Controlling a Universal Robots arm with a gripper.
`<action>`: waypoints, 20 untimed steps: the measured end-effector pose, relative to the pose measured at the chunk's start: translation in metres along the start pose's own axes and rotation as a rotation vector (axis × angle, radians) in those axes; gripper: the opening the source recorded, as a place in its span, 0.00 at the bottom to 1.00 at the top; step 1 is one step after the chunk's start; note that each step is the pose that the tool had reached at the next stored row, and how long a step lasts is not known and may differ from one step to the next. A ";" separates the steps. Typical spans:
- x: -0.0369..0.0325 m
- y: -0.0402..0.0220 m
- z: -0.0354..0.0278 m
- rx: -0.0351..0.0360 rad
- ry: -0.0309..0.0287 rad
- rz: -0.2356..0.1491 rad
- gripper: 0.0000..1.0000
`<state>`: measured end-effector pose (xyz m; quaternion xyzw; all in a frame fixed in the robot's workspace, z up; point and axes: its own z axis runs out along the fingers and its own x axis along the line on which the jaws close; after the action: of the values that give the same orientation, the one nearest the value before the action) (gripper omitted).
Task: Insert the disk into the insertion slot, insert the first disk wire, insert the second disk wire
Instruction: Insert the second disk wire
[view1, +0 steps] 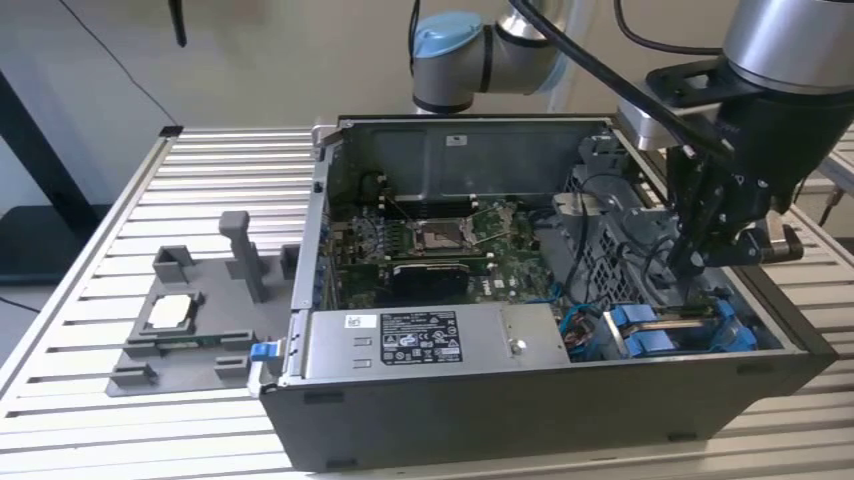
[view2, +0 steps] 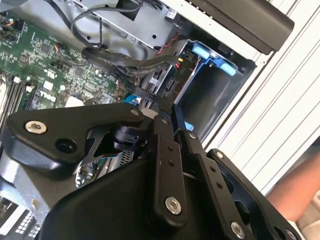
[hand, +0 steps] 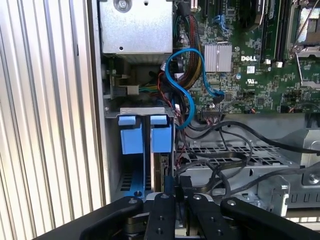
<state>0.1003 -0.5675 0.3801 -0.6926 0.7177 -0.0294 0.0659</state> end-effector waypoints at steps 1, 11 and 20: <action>0.0000 -0.0007 0.0004 -0.0060 0.0026 0.000 0.16; 0.0001 -0.0111 0.0108 -0.0386 0.0105 0.001 0.16; 0.0004 -0.0167 0.0208 -0.0753 0.0122 0.002 0.16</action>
<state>0.1197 -0.5675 0.3618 -0.6936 0.7195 -0.0065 0.0354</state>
